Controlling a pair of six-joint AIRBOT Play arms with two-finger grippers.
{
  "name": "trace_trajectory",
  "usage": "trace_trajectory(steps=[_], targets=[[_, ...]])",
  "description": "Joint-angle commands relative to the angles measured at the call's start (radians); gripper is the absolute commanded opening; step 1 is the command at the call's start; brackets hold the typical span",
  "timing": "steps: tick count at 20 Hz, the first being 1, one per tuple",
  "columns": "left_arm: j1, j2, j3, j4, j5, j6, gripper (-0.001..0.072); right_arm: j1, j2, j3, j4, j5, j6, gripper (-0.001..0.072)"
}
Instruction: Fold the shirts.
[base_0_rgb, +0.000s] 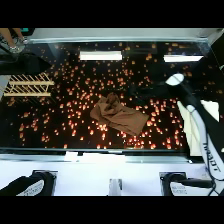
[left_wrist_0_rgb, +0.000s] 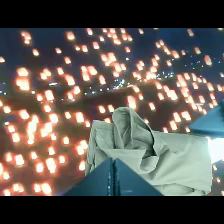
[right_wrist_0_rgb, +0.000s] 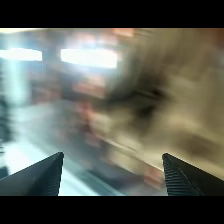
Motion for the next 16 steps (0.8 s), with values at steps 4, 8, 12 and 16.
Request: trace_trajectory(steps=[4,8,12,16], targets=[[0.0,0.003,0.0,0.01,-0.007,0.0,0.0035,-0.176,0.052,-0.246,-0.347,0.19,0.135,0.0675],[0.0,0.003,0.0,0.009,-0.008,-0.001,0.0035,-0.175,0.051,-0.423,-0.139,-0.077,0.133,0.0676],[0.0,0.003,0.0,0.009,-0.007,0.0,0.0035,-0.165,0.051,-0.452,-0.041,-0.187,0.131,0.0657],[0.0,0.003,0.0,0.01,-0.007,0.0,0.0035,-0.068,0.034,-0.452,-0.012,-0.231,0.132,0.0516]])
